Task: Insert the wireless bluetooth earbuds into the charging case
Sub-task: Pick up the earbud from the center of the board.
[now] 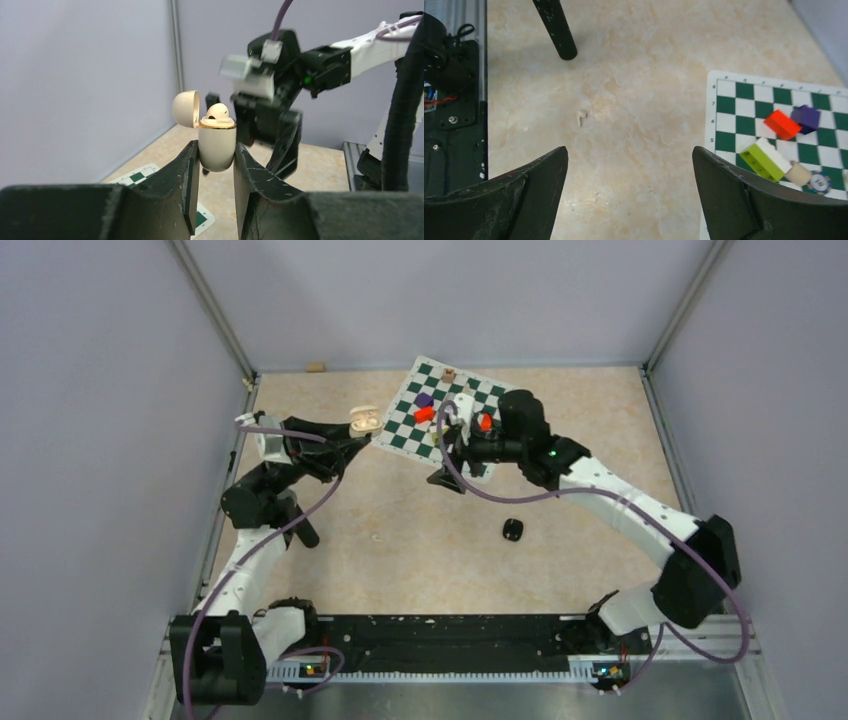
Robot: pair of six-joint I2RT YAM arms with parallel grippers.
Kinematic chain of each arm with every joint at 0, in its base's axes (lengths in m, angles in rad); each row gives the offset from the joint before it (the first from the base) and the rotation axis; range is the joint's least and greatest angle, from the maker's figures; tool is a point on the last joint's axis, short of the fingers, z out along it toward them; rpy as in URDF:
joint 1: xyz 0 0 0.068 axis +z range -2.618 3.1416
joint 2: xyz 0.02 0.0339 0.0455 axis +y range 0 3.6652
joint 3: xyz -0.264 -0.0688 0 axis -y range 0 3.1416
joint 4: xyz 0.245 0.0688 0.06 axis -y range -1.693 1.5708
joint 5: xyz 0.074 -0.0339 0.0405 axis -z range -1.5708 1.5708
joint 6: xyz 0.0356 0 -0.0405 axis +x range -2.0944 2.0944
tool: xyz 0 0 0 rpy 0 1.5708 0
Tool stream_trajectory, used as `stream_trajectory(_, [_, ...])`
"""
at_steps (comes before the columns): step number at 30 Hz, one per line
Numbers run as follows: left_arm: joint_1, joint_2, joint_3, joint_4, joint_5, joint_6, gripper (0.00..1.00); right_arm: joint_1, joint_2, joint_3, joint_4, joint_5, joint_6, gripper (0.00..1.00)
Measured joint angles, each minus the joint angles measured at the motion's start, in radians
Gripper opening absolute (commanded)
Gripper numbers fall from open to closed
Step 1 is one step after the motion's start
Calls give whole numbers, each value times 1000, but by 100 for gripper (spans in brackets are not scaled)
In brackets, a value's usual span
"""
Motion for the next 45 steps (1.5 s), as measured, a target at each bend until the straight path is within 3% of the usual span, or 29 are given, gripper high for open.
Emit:
stream_trajectory(3, [39, -21, 45, -92, 6, 16, 0, 0, 152, 30, 0, 8, 5, 83])
stream_trajectory(8, [69, -43, 80, -228, 6, 40, 0, 8, 381, 99, -3, -1, 30, 81])
stream_trajectory(15, [97, -70, 80, -243, 7, 18, 0, 85, 554, 146, -3, 14, 80, 79])
stream_trajectory(24, [146, -85, 80, -216, 13, -41, 0, 128, 769, 407, -85, 20, 145, 77])
stream_trajectory(45, [158, -93, 80, -171, 18, -85, 0, 233, 846, 451, -156, 236, 201, 88])
